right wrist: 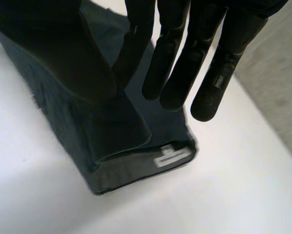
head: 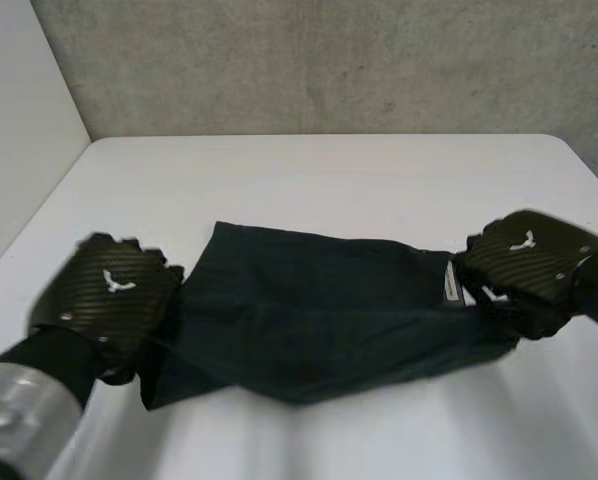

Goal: Fold the shorts.

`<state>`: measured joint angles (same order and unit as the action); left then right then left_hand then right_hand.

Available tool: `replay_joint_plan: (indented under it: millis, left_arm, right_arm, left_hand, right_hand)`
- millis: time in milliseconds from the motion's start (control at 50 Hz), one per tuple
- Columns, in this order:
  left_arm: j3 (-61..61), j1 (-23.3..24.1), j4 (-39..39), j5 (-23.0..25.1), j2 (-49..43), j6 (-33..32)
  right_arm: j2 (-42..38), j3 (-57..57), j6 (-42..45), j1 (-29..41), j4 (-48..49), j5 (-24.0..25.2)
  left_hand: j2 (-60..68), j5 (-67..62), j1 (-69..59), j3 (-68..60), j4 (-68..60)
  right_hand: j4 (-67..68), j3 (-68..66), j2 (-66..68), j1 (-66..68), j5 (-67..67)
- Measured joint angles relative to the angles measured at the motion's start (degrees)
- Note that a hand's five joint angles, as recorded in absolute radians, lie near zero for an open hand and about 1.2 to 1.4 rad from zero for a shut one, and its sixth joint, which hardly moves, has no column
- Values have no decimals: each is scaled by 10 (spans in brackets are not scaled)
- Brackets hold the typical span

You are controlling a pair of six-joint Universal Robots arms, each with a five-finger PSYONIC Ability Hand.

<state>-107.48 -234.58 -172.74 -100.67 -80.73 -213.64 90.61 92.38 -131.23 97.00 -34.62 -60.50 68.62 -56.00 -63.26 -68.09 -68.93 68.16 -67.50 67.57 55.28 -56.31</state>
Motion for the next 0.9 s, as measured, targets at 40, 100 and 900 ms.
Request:
replay_joint_plan:
  millis: [40,100,900]
  left_arm:
    - [3,-5,-16,1,-30,1]
    - [13,-17,-43,1,-73,2]
    - [450,-63,-302,-17,-604,-177]
  right_arm:
    - [-18,1,-4,1,8,-2]
    - [-40,0,-11,4,20,-5]
    - [-480,-312,-98,128,376,-198]
  left_hand:
    - [0,0,0,0,0]
    - [0,0,0,0,0]
    - [-171,139,120,164,175]
  right_hand:
    - [0,0,0,0,0]
    - [0,0,0,0,0]
    - [-16,12,-13,-1,2]
